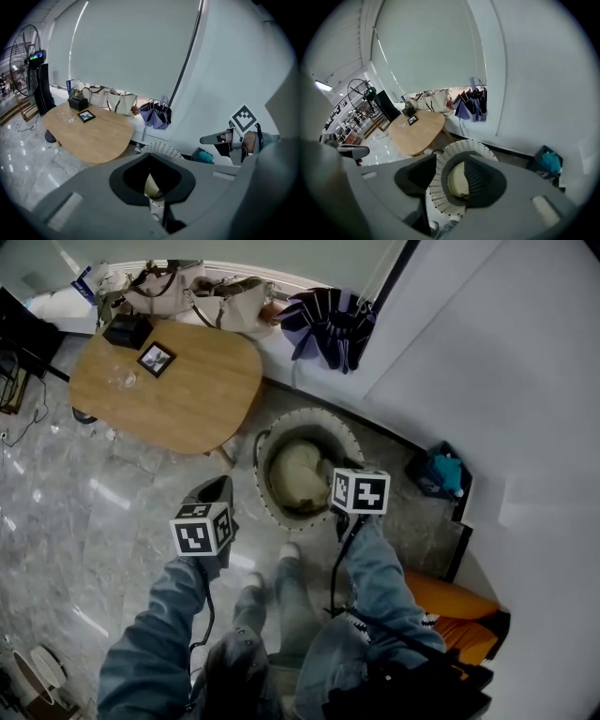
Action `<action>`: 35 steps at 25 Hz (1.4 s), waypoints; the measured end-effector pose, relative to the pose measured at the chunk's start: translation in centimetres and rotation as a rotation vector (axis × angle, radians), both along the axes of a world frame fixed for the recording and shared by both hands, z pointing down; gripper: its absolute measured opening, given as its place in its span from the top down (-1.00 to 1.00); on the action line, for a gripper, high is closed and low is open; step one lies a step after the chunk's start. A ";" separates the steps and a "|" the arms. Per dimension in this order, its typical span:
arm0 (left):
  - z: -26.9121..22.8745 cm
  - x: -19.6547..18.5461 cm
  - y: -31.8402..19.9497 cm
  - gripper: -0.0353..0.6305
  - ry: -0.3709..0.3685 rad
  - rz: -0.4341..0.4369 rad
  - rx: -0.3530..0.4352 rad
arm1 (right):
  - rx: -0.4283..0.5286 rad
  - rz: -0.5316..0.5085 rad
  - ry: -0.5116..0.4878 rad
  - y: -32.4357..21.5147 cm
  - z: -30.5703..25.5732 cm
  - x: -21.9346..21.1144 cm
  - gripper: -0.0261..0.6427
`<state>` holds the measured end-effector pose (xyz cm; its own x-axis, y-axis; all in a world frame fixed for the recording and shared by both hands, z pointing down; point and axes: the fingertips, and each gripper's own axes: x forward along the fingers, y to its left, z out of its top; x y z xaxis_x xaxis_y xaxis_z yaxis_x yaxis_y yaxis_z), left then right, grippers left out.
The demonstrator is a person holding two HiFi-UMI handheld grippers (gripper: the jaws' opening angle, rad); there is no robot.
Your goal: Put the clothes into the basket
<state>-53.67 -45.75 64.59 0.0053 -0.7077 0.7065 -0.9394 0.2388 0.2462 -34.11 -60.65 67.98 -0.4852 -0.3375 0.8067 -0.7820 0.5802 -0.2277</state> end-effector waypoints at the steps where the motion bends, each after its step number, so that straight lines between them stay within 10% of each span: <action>1: -0.1 0.2 0.0 0.89 0.002 0.004 0.003 | 0.006 0.006 -0.005 0.0 -0.3 0.1 0.35; 18: -6.9 1.5 3.6 0.89 -0.018 0.057 0.124 | 0.178 0.232 -0.067 4.6 -9.6 8.6 0.68; 35: -15.9 7.0 10.6 0.89 -0.029 0.242 0.361 | 0.418 0.633 -0.087 23.4 -20.8 26.5 0.91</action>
<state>-46.64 -35.11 48.66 0.1851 -0.8903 0.4161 -0.9655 -0.0859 0.2459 -7.61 -37.22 47.23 -0.1529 -0.8415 0.5182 -0.9835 0.0783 -0.1631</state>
